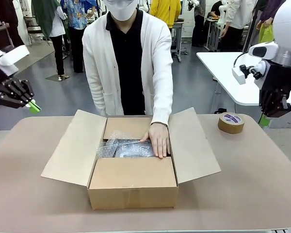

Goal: Wrap the clocks to prevent damage.
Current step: Push the right (or left) flap of the Package Box to close it.

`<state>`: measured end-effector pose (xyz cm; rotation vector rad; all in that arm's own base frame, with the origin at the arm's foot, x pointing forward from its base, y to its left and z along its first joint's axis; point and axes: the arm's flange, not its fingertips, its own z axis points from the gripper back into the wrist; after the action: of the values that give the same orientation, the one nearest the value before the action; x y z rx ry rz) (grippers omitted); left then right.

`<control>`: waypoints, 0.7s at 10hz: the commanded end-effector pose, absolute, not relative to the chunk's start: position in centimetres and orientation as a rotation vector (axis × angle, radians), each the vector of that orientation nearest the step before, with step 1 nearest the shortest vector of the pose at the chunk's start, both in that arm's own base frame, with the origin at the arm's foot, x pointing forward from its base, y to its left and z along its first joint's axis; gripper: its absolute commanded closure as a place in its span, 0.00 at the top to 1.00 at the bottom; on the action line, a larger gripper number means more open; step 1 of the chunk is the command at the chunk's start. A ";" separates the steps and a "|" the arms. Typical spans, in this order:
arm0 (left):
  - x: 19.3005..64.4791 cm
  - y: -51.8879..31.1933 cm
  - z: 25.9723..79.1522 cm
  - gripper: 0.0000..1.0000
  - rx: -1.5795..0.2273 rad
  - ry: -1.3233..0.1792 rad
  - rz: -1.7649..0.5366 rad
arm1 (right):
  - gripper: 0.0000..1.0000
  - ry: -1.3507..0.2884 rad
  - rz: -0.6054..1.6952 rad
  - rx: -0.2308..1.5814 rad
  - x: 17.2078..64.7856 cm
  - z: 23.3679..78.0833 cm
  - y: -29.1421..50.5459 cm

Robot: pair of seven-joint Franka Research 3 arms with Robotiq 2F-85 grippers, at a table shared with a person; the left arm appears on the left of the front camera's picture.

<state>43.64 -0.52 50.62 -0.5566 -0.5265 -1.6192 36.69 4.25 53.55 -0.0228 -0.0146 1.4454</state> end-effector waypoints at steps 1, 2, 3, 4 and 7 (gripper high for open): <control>45.4 1.2 47.8 0.00 -0.812 -0.517 -1.608 | 0.01 -0.007 1.453 -0.029 36.6 53.5 4.1; 44.8 2.3 45.9 0.00 -0.830 -0.584 -1.555 | 0.01 -0.007 1.453 -0.029 36.6 53.5 4.1; 43.6 3.3 43.2 0.00 -0.816 -0.641 -1.418 | 0.01 -0.007 1.453 -0.029 36.6 53.5 4.1; 42.3 3.8 41.8 0.00 -0.794 -0.638 -1.364 | 0.01 -0.007 1.453 -0.029 36.6 53.5 4.1; 40.6 5.0 38.5 0.00 -0.791 -0.594 -1.297 | 0.01 -0.007 1.453 -0.029 36.6 53.5 4.1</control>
<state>41.40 6.10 38.39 -0.7860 -0.5821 -1.3310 36.69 4.27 53.56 -0.0236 -0.0142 1.4457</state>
